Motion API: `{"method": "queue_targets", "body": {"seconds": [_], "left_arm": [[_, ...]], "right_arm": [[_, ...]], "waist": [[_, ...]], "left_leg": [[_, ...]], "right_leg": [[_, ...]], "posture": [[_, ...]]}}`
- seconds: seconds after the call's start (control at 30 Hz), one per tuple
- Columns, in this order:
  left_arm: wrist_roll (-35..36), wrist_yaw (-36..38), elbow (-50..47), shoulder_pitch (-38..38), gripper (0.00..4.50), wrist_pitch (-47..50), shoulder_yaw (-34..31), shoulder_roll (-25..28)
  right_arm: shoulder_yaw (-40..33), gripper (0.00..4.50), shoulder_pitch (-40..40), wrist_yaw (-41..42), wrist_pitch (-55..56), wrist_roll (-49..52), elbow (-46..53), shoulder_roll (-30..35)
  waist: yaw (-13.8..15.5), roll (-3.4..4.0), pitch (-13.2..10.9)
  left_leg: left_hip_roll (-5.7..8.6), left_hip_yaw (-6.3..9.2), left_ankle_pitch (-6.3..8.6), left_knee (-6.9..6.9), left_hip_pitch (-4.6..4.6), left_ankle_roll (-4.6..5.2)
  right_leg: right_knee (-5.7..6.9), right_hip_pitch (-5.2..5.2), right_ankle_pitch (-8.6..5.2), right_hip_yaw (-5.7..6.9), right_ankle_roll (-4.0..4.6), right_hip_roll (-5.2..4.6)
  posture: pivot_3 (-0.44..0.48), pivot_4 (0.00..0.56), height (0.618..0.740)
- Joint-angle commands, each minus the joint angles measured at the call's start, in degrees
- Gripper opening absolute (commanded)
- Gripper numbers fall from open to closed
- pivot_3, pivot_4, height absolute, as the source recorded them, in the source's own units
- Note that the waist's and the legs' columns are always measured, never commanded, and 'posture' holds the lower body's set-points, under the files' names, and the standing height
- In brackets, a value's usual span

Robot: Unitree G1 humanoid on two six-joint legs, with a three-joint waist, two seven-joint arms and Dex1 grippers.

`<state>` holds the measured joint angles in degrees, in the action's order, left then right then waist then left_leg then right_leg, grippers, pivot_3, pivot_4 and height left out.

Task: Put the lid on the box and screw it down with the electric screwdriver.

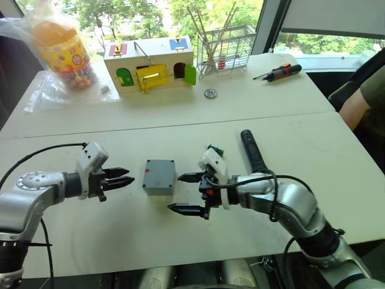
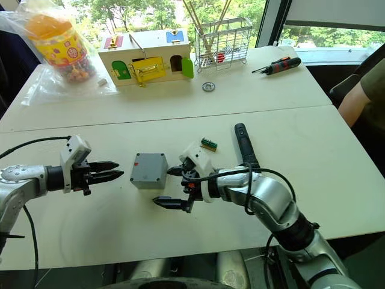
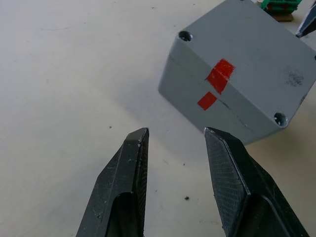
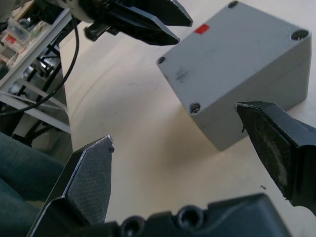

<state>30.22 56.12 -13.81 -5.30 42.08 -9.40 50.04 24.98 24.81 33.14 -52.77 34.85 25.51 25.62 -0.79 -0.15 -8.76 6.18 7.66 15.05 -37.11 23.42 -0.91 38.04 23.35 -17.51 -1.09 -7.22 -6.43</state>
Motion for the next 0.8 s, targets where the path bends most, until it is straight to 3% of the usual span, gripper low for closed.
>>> {"method": "queue_targets", "body": {"seconds": [0.03,0.27,0.4,0.53,0.67,0.8], "left_arm": [[-2.4,-0.5,-0.4,-0.9,1.80,-2.9,2.2,-0.2],[-5.2,2.2,3.6,-7.0,1.80,-6.9,8.5,-1.8],[-6.5,4.1,6.5,-11.7,1.80,-8.0,12.2,-4.0],[-11.8,4.7,13.3,-15.3,1.80,-13.2,15.8,-5.6],[-14.4,5.5,19.4,-17.4,1.80,-17.1,15.5,-5.4],[-12.1,5.8,18.2,-15.9,1.80,-15.4,11.5,-3.4]], "right_arm": [[-1.9,4.46,1.4,-0.4,-4.3,2.9,-2.0,-4.1],[-3.4,4.46,2.7,-2.0,-10.3,2.3,-4.6,-7.2],[-5.7,4.46,2.0,-2.1,-14.4,6.9,-2.3,-10.6],[-7.4,4.46,1.4,-3.8,-16.8,7.2,-0.8,-12.3],[-8.7,4.46,2.6,-2.5,-15.5,5.7,2.2,-7.9],[-5.5,4.46,4.8,2.6,-5.9,-1.7,3.4,2.1]], "waist": [[0.0,0.00,0.0],[0.1,0.00,0.0],[0.0,0.00,0.0],[-0.2,0.00,0.0],[-0.3,0.00,0.0],[-0.2,-0.01,0.0]], "left_leg": [[0.00,0.01,0.00,0.02,0.00,0.00],[0.02,0.03,-0.02,0.03,0.00,-0.04],[0.04,0.03,-0.02,0.04,0.00,-0.03],[0.02,0.03,-0.02,0.05,0.00,-0.03],[0.03,0.02,-0.02,0.05,0.00,-0.03],[0.06,0.01,-0.01,0.01,0.02,-0.03]], "right_leg": [[0.00,0.01,0.00,0.01,0.00,0.00],[0.00,0.01,0.00,0.02,0.01,0.00],[0.00,0.01,0.00,0.03,0.00,-0.01],[0.05,0.05,0.00,0.03,0.00,0.01],[0.07,0.07,0.00,0.04,0.00,0.00],[0.07,0.07,0.00,0.09,0.00,-0.01]], "posture": [[0.000,0.150,0.740],[0.000,0.150,0.740],[0.000,0.150,0.740],[0.000,0.150,0.740],[0.000,0.150,0.740],[0.000,0.150,0.740]]}}
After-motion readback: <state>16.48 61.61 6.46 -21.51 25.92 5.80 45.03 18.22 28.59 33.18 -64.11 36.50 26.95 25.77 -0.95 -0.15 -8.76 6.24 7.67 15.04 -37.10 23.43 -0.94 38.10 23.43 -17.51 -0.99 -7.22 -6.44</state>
